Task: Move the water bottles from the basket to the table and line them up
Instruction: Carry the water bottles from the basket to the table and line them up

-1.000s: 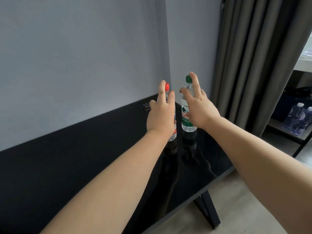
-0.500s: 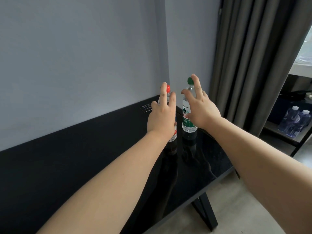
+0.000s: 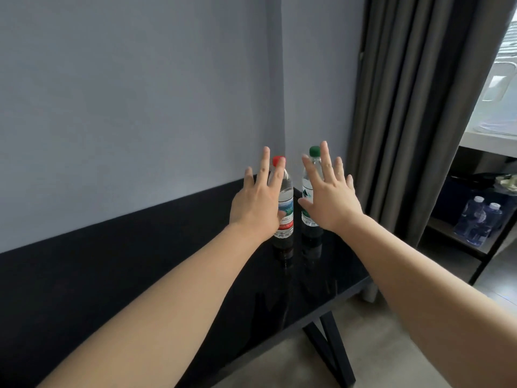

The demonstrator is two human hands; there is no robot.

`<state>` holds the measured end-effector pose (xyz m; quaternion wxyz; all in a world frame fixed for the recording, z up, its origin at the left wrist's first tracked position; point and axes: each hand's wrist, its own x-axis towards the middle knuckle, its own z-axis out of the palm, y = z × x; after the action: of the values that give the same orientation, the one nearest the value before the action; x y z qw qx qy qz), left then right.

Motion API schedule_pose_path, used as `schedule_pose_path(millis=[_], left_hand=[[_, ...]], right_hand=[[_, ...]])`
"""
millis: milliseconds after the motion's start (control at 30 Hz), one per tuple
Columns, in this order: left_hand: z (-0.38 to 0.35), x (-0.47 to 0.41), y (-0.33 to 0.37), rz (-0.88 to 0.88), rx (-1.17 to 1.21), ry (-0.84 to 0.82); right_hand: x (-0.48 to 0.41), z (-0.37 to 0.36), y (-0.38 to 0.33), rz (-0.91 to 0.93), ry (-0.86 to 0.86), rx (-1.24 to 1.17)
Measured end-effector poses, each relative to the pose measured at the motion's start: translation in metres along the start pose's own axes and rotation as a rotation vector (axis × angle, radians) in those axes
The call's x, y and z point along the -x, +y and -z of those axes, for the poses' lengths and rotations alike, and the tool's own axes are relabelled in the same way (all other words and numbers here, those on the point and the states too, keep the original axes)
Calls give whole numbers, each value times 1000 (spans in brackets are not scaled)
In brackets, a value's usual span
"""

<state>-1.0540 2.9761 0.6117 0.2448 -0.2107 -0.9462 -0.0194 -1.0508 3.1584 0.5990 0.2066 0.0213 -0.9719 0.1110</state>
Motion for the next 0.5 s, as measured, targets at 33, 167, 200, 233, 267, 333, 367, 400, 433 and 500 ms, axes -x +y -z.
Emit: schedule_pose_path(millis=[33, 167, 200, 233, 267, 333, 367, 400, 433, 500], left_hand=[[7, 10, -1, 8, -4, -8], [35, 57, -10, 60, -2, -65], [43, 71, -13, 83, -3, -71], [50, 86, -16, 104, -7, -73], [56, 100, -18, 122, -13, -74], [68, 129, -25, 161, -9, -74], [74, 144, -27, 182, 2, -71], [79, 159, -30, 200, 13, -70], [84, 173, -33, 214, 18, -65], [93, 202, -39, 234, 2, -60]], right_hand=[[9, 4, -7, -13, 1, -9], [45, 23, -39, -59, 0, -44], [56, 28, -46, -67, -2, -54], [66, 33, -55, -73, -6, -58], [78, 38, -63, -72, -15, -58], [101, 45, -81, -58, -44, -54], [112, 47, -91, -52, -60, -59], [123, 47, -100, -42, -72, -64], [133, 46, -109, -28, -77, -72], [153, 42, -127, -4, -87, -92]])
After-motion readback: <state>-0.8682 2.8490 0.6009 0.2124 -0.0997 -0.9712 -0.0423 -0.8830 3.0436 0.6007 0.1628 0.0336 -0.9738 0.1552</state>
